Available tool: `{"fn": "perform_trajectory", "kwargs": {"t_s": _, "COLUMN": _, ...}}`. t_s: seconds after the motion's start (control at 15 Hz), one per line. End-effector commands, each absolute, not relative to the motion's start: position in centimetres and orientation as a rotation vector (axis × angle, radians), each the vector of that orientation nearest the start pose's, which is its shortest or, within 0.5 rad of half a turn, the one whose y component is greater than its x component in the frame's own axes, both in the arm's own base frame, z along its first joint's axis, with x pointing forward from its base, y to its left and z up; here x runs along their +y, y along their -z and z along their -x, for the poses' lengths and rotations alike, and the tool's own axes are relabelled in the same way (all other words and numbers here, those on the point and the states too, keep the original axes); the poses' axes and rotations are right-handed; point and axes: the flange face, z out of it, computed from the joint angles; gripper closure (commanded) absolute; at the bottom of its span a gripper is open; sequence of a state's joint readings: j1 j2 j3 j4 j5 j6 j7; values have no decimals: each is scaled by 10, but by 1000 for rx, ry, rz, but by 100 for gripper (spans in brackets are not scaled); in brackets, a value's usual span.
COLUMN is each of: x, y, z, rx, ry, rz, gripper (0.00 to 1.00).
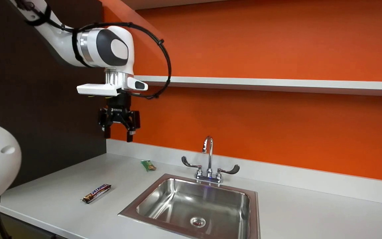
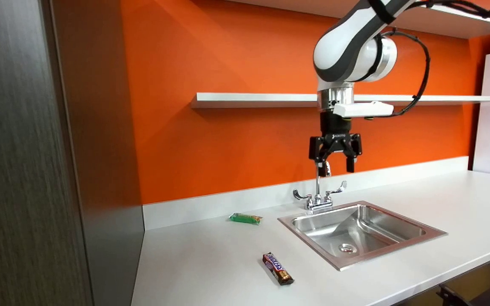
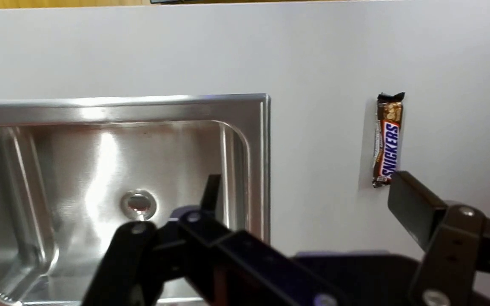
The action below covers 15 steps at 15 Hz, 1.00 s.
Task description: Put the snickers bar inside the sink
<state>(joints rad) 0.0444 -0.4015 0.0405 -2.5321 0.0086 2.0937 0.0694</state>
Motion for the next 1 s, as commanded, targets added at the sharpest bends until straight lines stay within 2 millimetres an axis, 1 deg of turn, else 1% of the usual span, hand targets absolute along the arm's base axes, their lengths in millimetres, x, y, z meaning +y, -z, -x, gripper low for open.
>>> {"fn": "perform_trajectory", "kwargs": {"t_s": 0.0, "x": 63, "y": -387, "z": -423, "rx": -46, "ry": -38, "rz": 3108, "gripper": 0}}
{"fn": "perform_trajectory", "kwargs": {"t_s": 0.2, "x": 87, "y": -363, "z": -433, "rx": -136, "ry": -18, "rz": 3108, "gripper": 0}}
{"fn": "perform_trajectory", "kwargs": {"t_s": 0.4, "x": 107, "y": -339, "z": -441, "rx": -198, "ry": -14, "rz": 3110, "gripper": 0}}
{"fn": "perform_trajectory", "kwargs": {"t_s": 0.6, "x": 120, "y": -319, "z": -447, "rx": -214, "ry": -4, "rz": 3114, "gripper": 0}}
{"fn": "perform_trajectory", "kwargs": {"t_s": 0.93, "x": 134, "y": -287, "z": -460, "rx": -211, "ry": -24, "rz": 3125, "gripper": 0}}
